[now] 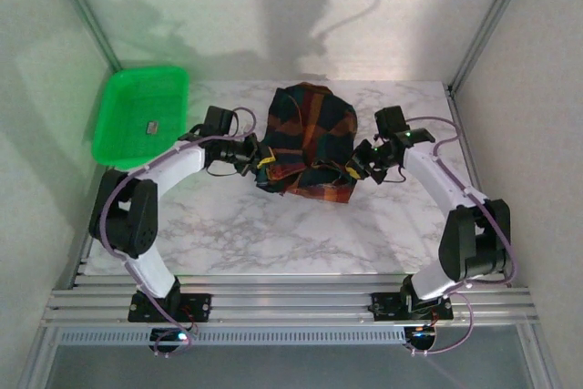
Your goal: Fold and stack the long sleeve shirts
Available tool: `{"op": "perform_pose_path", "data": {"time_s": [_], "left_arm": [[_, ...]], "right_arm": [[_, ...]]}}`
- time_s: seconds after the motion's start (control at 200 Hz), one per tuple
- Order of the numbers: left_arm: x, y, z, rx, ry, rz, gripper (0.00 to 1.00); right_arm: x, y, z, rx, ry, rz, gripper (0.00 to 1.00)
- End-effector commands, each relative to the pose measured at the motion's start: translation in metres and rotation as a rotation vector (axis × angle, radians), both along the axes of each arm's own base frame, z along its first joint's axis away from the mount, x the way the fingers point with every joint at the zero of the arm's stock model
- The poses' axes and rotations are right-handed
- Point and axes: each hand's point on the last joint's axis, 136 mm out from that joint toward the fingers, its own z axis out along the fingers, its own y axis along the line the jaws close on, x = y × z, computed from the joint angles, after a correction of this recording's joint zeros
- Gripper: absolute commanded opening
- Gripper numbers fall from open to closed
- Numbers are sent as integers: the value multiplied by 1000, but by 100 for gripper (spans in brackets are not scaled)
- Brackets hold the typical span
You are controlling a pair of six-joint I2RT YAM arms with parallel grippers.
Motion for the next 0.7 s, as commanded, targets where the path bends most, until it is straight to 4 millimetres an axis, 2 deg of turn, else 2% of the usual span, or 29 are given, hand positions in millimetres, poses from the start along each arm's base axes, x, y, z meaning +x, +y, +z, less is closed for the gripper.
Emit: {"op": "perform_pose_path", "data": {"time_s": [0.0,0.29,0.696], "left_arm": [[15,3,3,-25,-28,2,0],[35,9,-27,-8,16,19,0],[65,10,-49,-7,44,41,1]], "right_arm": [[18,1,5,22,-32,13,0],[38,-5,-26,17,26,11,0],[63,-14,-58,-5,82,11,0]]}}
